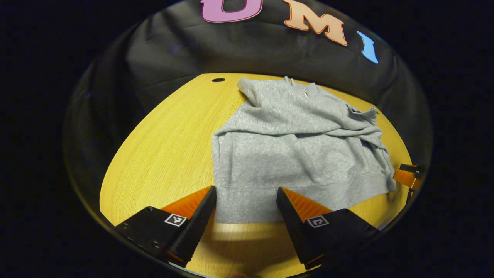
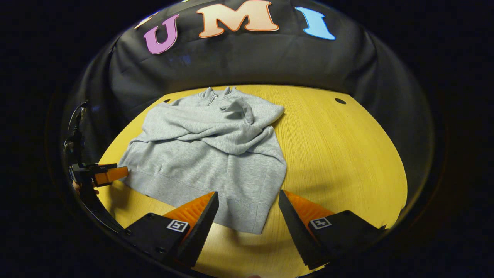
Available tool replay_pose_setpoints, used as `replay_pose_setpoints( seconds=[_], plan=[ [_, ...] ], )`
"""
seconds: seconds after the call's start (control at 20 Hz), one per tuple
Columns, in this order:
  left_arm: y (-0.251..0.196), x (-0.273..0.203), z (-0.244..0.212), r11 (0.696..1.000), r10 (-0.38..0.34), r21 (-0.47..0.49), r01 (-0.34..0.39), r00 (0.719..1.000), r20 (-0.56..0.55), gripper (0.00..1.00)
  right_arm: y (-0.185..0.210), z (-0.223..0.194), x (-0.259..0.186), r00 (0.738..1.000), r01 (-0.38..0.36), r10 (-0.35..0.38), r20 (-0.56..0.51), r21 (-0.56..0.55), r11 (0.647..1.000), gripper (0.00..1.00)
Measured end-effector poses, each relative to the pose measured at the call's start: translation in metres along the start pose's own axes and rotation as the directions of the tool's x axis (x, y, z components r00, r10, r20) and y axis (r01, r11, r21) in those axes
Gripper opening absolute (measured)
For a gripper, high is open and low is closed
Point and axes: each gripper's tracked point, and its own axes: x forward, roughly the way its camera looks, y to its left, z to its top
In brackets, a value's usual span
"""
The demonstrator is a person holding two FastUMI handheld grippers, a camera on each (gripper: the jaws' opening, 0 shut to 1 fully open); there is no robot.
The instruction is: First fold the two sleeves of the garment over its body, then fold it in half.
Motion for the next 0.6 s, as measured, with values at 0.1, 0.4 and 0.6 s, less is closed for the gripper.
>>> replay_pose_setpoints(
  seconds=[0.1, 0.4, 0.6],
  plan=[
    [0.000, 0.000, -0.001, 1.000, -0.004, 0.006, 0.004, 1.000, 0.006, 0.96, -0.001, -0.009, 0.002, 1.000, 0.006, -0.006, -0.026, 0.001, 1.000, 0.94],
    [-0.002, 0.001, -0.002, 1.000, 0.000, 0.009, 0.000, 1.000, 0.012, 0.94, -0.001, -0.036, 0.003, 0.993, 0.034, -0.036, -0.108, -0.014, 0.999, 0.95],
    [-0.005, 0.003, -0.001, 1.000, -0.019, 0.019, 0.019, 1.000, 0.004, 0.89, 0.004, -0.036, 0.004, 0.992, 0.019, -0.022, -0.122, -0.019, 1.000, 0.91]
  ],
)
